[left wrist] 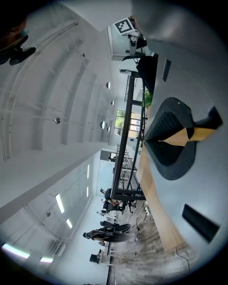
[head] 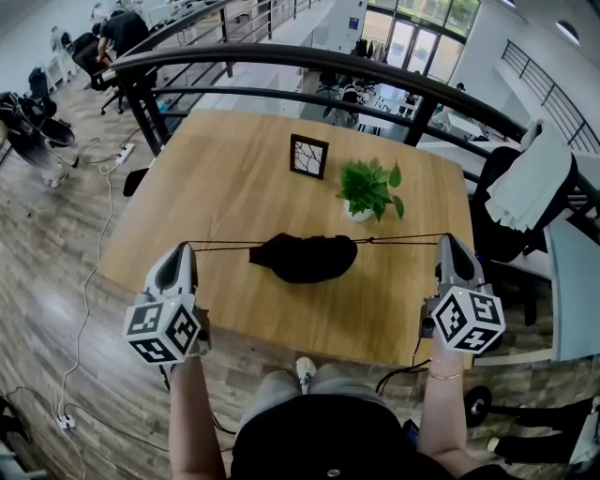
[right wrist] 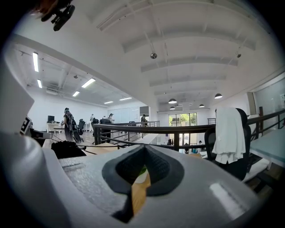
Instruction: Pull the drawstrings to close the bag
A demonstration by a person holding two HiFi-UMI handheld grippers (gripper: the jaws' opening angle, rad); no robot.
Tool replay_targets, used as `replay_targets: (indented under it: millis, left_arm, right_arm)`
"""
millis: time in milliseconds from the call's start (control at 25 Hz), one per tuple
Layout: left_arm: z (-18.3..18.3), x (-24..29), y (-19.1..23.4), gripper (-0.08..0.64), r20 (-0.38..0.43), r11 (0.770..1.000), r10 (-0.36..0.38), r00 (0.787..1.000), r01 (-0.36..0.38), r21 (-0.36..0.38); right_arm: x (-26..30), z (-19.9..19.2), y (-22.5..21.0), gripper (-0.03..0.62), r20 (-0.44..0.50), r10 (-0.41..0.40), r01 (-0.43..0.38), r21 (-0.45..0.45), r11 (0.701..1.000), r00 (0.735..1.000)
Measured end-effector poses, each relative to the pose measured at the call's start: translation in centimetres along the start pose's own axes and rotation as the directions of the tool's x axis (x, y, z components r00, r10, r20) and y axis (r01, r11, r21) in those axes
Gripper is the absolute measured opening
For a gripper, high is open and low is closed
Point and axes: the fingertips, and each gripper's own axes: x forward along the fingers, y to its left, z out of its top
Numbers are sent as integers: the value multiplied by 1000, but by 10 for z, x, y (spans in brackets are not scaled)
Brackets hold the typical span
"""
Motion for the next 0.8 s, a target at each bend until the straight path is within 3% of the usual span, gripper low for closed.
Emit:
replay_targets:
  millis: [800]
  left_arm:
    - [5, -8, 22, 18, 23, 999, 44, 999, -44, -21]
  right_arm:
    - [-4, 1, -15, 0, 15, -54, 54, 20, 998, 998]
